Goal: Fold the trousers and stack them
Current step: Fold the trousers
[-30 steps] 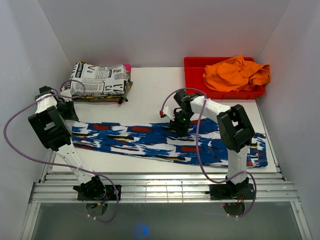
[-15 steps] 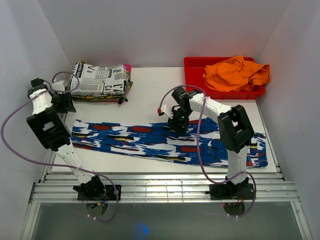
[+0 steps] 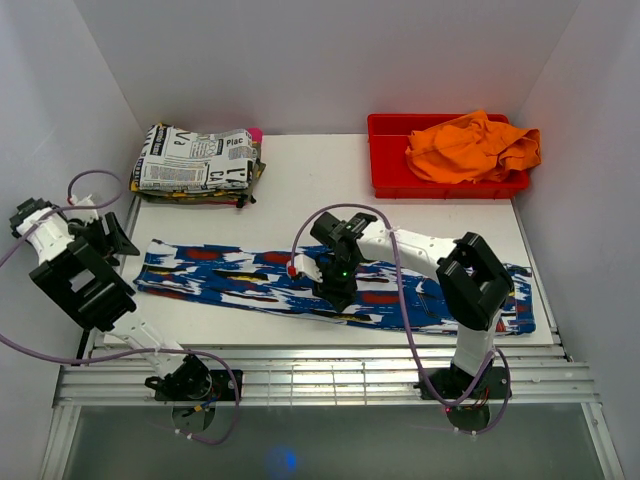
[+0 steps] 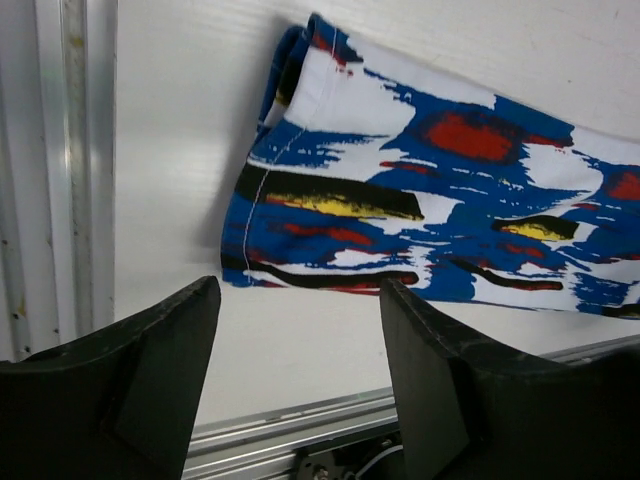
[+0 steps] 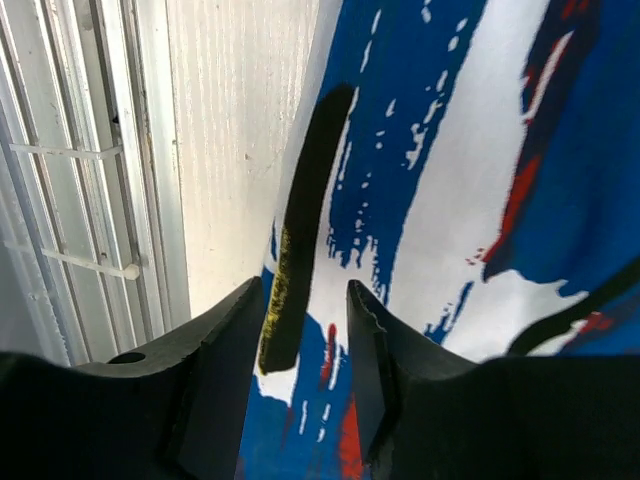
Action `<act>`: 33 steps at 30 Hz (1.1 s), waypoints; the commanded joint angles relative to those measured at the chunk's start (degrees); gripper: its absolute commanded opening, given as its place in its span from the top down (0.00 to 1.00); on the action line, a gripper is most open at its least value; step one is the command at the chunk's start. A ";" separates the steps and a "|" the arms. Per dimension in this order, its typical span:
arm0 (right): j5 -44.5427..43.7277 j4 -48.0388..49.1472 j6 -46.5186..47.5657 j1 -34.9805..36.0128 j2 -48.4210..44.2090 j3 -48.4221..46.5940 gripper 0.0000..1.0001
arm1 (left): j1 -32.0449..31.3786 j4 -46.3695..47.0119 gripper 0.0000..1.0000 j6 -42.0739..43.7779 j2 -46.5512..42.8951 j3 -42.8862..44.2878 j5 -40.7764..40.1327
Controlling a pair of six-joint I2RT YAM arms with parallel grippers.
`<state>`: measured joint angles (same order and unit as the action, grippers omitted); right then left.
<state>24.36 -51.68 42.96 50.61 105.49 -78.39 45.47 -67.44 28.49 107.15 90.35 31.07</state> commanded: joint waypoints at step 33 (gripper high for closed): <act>-6.25 9.40 -6.57 1.86 4.81 3.95 0.62 | 3.22 22.70 0.15 -18.82 -7.40 -27.68 2.95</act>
<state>19.22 -44.53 36.84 51.88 110.00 -75.11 48.27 -48.29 11.40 100.07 63.31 34.92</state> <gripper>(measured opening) 0.382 0.844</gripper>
